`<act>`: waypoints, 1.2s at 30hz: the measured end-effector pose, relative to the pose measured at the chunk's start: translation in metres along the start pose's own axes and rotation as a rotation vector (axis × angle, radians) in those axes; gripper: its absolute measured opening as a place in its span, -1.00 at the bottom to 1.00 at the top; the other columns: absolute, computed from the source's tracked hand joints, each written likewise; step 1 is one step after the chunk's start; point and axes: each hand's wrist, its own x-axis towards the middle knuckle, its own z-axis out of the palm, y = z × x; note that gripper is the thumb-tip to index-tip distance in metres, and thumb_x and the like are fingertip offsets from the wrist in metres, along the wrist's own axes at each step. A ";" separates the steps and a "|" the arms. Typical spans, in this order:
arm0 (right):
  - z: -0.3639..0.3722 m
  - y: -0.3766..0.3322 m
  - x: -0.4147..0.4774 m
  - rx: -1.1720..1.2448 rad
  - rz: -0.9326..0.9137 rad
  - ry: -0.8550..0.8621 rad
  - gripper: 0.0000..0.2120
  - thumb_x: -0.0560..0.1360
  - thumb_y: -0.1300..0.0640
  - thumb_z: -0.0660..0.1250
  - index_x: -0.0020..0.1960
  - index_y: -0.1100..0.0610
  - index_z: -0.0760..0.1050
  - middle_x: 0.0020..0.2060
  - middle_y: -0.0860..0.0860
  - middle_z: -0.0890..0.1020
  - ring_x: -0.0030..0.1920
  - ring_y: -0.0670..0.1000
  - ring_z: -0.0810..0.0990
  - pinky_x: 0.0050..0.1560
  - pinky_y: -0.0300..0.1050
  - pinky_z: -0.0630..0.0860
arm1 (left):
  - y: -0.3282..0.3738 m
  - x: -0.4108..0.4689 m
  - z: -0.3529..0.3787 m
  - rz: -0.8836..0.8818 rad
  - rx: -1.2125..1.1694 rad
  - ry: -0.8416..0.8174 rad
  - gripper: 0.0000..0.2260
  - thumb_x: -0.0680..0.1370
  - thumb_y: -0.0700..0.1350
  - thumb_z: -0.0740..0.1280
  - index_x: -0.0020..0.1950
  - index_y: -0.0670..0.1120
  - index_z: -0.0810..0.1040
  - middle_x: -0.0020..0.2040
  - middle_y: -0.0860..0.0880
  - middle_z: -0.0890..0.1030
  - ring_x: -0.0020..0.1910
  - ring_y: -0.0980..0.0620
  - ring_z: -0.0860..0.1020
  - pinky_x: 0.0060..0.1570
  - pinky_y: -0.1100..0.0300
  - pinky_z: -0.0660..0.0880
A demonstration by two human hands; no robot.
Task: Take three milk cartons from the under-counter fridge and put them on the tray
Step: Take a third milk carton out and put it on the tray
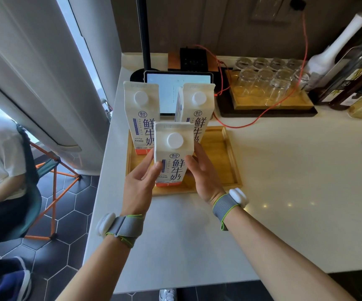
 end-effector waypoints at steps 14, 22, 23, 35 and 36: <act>-0.033 -0.021 -0.035 0.002 0.071 0.009 -0.35 0.41 -0.34 0.25 0.46 -0.17 0.35 0.19 -0.51 0.52 0.21 -0.46 0.48 0.35 -0.05 0.46 | 0.007 -0.031 0.022 0.127 -0.006 0.277 -0.44 0.46 0.29 0.40 0.35 -0.01 0.57 0.29 0.02 0.64 0.32 0.08 0.55 0.26 0.16 0.51; -0.102 -0.030 -0.081 0.098 0.033 0.082 -0.25 0.41 -0.34 0.23 0.51 -0.02 0.33 0.41 -0.03 0.51 0.36 -0.17 0.51 0.32 -0.06 0.51 | 0.018 -0.073 0.091 0.150 0.016 0.503 -0.57 0.43 0.27 0.39 0.13 0.00 0.53 0.04 0.04 0.63 0.04 0.12 0.60 0.09 0.21 0.52; -0.105 -0.032 -0.084 0.101 0.032 0.081 -0.26 0.41 -0.34 0.23 0.50 -0.01 0.34 0.41 -0.03 0.51 0.39 -0.11 0.50 0.33 -0.03 0.51 | 0.021 -0.076 0.095 0.158 0.011 0.498 -0.62 0.44 0.25 0.39 0.10 0.03 0.53 0.00 0.08 0.62 0.00 0.15 0.58 0.06 0.22 0.52; -0.273 0.017 -0.230 0.134 0.050 0.162 -0.36 0.42 -0.32 0.25 0.39 0.01 0.45 0.32 0.02 0.59 0.32 0.02 0.57 0.31 0.04 0.53 | -0.022 -0.203 0.307 0.104 0.135 0.238 -0.86 0.56 0.02 0.38 -0.01 -0.04 0.58 -0.11 -0.02 0.63 -0.08 0.04 0.58 0.04 -0.09 0.55; -0.289 0.028 -0.247 0.137 0.078 0.171 -0.37 0.45 -0.30 0.26 0.39 0.04 0.44 0.31 0.04 0.59 0.32 0.03 0.58 0.32 0.07 0.53 | -0.034 -0.217 0.327 0.070 0.152 0.208 -0.89 0.57 -0.01 0.38 -0.02 -0.03 0.58 -0.11 -0.03 0.64 -0.10 0.04 0.58 0.02 -0.08 0.56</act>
